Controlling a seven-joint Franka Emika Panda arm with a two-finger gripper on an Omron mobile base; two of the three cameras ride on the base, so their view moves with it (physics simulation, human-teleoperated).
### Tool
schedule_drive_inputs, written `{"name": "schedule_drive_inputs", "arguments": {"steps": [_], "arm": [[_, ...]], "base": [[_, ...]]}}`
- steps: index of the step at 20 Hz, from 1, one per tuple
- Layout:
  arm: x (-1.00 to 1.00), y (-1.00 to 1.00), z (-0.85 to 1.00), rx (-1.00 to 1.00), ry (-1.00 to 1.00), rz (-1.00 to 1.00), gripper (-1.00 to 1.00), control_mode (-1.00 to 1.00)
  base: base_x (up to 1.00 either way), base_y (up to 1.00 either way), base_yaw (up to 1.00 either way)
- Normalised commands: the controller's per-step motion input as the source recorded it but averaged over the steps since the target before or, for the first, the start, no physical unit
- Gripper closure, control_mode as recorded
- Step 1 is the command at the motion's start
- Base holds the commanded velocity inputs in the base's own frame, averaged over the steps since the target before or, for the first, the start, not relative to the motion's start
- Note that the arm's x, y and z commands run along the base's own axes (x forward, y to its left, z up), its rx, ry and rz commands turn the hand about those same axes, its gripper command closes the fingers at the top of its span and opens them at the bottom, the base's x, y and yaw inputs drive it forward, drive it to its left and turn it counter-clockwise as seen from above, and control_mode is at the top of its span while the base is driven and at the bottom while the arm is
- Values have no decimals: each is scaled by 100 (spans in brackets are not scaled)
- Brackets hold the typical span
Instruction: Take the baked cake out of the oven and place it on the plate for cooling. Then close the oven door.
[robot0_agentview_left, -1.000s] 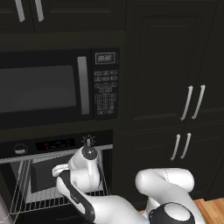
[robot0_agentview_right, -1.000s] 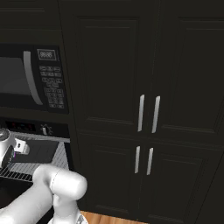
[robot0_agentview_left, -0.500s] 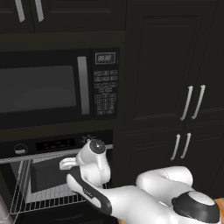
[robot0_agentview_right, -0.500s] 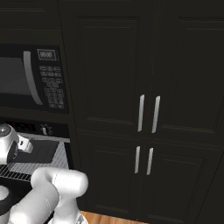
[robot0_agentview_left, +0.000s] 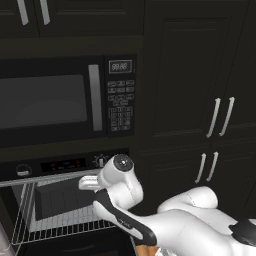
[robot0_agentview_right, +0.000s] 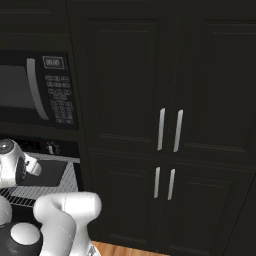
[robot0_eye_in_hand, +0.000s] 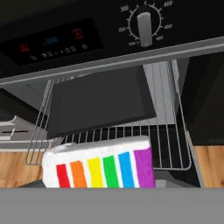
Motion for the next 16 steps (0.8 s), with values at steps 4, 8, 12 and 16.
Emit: {"name": "schedule_drive_inputs", "arguments": {"steps": [4, 8, 12, 16], "arm": [[-10, -38, 20, -1, 0, 0, 100, -100], [-7, -38, 17, -2, 0, 0, 100, -100], [-10, -20, 11, -7, 0, 0, 100, -100], [-6, -3, 12, -11, 2, 0, 100, -100]], "base": [[0, 0, 0], [0, 0, 0], [0, 0, 0], [0, 0, 0]]}}
